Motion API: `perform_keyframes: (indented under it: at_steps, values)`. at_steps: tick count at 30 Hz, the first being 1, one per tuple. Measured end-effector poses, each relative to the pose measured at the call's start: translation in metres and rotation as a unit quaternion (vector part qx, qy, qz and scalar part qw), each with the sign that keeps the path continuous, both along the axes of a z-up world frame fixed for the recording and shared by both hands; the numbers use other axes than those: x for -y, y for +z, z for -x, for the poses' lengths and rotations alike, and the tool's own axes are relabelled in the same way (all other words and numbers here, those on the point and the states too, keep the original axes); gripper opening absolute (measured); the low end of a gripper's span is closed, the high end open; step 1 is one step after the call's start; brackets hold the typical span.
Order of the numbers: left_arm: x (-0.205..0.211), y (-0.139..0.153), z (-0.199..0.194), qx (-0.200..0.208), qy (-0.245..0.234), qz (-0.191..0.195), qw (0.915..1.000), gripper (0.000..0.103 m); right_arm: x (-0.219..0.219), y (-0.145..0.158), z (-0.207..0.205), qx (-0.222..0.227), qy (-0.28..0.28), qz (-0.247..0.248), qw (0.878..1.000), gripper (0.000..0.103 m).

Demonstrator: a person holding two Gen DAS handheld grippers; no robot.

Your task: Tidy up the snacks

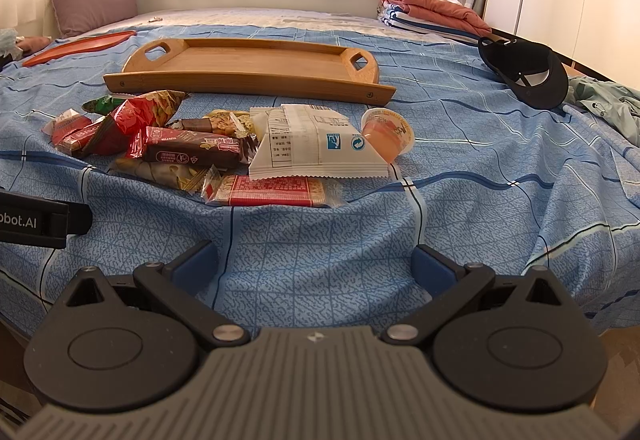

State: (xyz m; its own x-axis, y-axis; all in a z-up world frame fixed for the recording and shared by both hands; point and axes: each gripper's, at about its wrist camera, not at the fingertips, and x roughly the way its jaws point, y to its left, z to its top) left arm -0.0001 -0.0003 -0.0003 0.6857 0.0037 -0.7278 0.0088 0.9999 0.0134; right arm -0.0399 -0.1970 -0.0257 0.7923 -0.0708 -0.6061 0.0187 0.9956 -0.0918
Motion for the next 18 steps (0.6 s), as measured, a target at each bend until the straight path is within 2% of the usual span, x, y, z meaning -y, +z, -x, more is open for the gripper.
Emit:
perform_keyframes:
  at_steps: [18]
  values:
    - [0.0,0.0,0.0001,0.0,0.0,0.0,1.0,0.103,-0.0003,0.0,-0.0001,0.0,0.0,0.002,1.0,0.103]
